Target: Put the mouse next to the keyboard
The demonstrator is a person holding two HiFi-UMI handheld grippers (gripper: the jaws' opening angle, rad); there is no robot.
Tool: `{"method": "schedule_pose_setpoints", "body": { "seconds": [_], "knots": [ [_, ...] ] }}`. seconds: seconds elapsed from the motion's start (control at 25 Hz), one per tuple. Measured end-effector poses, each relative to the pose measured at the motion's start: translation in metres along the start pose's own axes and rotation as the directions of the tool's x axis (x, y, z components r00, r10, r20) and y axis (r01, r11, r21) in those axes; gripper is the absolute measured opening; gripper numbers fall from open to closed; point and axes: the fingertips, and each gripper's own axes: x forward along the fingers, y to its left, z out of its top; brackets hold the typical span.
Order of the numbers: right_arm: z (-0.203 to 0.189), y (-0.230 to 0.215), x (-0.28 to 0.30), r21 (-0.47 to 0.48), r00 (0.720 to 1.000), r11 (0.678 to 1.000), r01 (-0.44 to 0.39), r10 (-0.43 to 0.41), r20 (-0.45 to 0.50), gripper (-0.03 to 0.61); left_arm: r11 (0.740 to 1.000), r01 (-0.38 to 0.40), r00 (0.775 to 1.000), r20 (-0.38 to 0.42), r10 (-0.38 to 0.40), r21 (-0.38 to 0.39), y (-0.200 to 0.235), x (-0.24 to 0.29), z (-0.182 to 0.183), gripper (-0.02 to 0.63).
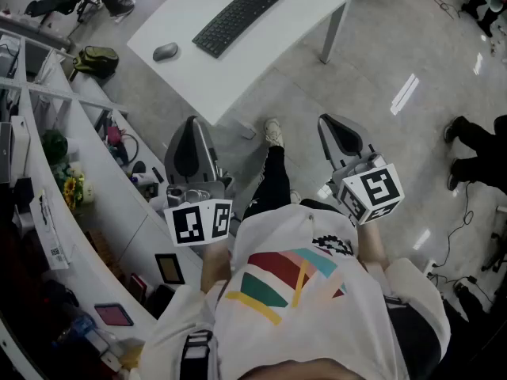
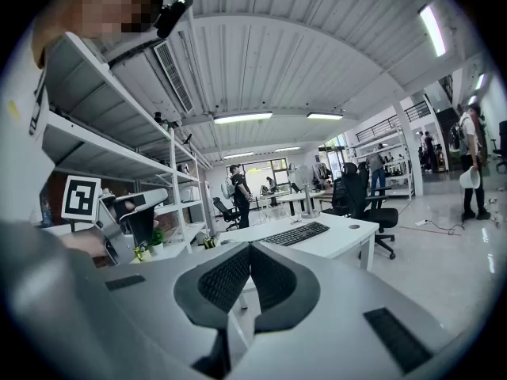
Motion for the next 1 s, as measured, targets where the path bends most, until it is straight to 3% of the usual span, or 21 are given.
{"method": "schedule_pose_setpoints", "body": {
  "seconds": [0.12, 0.24, 0.32, 0.4, 0.6, 0.84, 1.0],
  "knots": [
    [0.004, -0.017, 0.039, -0.014, 1.0, 1.0, -0.015, 0.015, 0.014, 0.012, 0.999, -0.035, 0.999, 0.02, 0.035, -0.005, 0.03, 0.038, -0.014, 0.043],
    [0.026, -0.019, 0.077, 0.016, 0.99, 0.994, -0.105, 0.103, 0.092, 0.013, 0.998, -0.059, 0.998, 0.008, 0.059, -0.017, 0.059, 0.077, -0.028, 0.043],
    [0.049, -0.026, 0.107, 0.052, 0.981, 0.988, -0.143, 0.135, 0.136, 0.014, 0.997, -0.069, 0.998, -0.006, 0.069, 0.028, 0.072, 0.107, -0.035, 0.043],
    [0.07, -0.034, 0.143, 0.081, 0.977, 0.982, -0.171, 0.158, 0.142, 0.014, 0.996, -0.061, 0.998, -0.018, 0.063, 0.065, 0.079, 0.139, -0.041, 0.043],
    [0.103, -0.04, 0.24, 0.132, 0.955, 0.949, -0.285, 0.269, 0.126, 0.014, 0.999, -0.046, 0.999, -0.019, 0.047, 0.026, 0.106, 0.218, -0.05, 0.043],
    [0.106, -0.079, 0.31, 0.069, 0.982, 0.98, -0.187, 0.186, 0.028, 0.013, 0.996, -0.086, 0.994, -0.061, 0.087, 0.028, 0.141, 0.269, -0.066, 0.043],
    [0.097, -0.095, 0.333, 0.102, 0.977, 0.973, -0.209, 0.211, -0.01, 0.013, 0.992, -0.122, 0.988, -0.089, 0.124, 0.035, 0.154, 0.283, -0.075, 0.043]
  ]
}}
